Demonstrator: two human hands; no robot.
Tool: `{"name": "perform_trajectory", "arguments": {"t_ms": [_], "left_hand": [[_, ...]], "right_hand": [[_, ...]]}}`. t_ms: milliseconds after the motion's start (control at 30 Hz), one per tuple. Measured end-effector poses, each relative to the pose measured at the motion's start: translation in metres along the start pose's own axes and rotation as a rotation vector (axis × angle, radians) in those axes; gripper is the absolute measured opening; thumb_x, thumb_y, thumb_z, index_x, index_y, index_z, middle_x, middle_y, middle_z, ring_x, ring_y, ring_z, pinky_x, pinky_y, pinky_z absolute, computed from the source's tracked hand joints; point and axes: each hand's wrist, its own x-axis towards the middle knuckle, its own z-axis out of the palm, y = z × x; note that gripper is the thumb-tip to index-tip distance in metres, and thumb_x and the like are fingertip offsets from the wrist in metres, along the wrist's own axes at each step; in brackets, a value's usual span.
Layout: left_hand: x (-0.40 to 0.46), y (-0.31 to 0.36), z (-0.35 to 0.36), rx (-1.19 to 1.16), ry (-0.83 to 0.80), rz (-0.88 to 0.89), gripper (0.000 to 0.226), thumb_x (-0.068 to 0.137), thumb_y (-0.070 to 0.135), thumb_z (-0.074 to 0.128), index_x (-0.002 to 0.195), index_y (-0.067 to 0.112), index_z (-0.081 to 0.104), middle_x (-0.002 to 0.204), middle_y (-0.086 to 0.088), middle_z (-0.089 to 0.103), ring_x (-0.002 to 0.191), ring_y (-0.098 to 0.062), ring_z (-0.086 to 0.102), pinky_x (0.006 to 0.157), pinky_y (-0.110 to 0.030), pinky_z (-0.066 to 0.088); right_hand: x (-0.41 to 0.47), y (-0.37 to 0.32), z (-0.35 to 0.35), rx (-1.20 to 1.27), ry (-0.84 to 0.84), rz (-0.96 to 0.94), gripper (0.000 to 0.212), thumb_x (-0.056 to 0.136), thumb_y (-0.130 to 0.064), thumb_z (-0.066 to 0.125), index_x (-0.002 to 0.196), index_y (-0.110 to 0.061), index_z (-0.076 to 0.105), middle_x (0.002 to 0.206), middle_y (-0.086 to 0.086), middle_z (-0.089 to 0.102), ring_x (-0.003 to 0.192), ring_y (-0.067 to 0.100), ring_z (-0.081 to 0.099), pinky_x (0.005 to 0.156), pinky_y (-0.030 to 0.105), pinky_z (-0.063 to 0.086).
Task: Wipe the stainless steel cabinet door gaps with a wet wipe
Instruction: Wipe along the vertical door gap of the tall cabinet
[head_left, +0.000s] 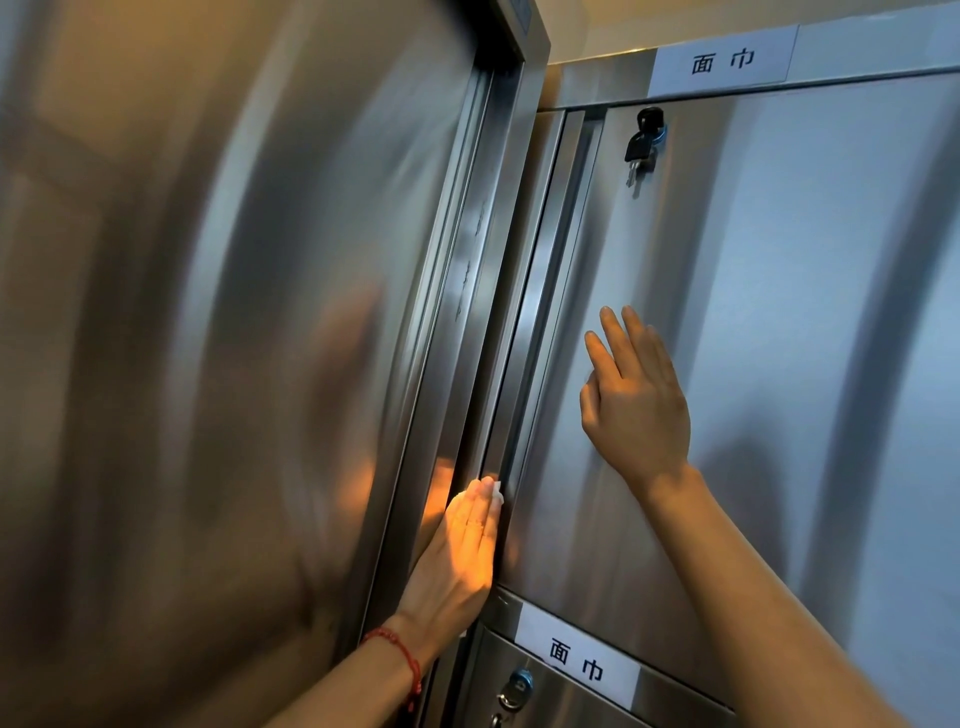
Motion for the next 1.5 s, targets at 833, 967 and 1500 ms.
{"name": "perform_trajectory", "arguments": {"t_ms": [833,967,1500], "left_hand": [[0.064,-0.013,-0.007,0.130,0.052,0.015,0.057,0.098,-0.003,-0.004,0.130,-0.010,0.043,0.129,-0.021,0.053,0.121,-0.034,0.051,0.102,-0.040,0.042],[0.077,-0.016,-0.006,0.085,0.077,0.006,0.046,0.099,-0.003,0.010,0.130,-0.011,0.043,0.133,-0.025,0.049,0.124,-0.036,0.047,0.099,-0.043,0.045],[0.123,-0.029,-0.002,0.096,0.110,0.031,0.056,0.097,-0.007,0.000,0.129,-0.007,0.046,0.134,-0.028,0.045,0.126,-0.038,0.044,0.099,-0.045,0.044]], "right_hand": [[0.000,-0.002,-0.002,-0.020,-0.023,0.005,0.043,0.078,-0.006,0.067,0.120,0.001,0.062,0.133,0.020,0.053,0.129,0.036,0.045,0.111,0.044,0.025],[0.001,-0.001,-0.002,-0.021,-0.020,0.004,0.044,0.077,-0.007,0.069,0.120,0.001,0.062,0.133,0.020,0.054,0.128,0.037,0.046,0.109,0.046,0.026],[0.001,-0.002,-0.004,-0.027,-0.026,0.008,0.045,0.075,-0.007,0.070,0.119,0.001,0.063,0.132,0.020,0.054,0.128,0.036,0.046,0.110,0.046,0.025]]}}
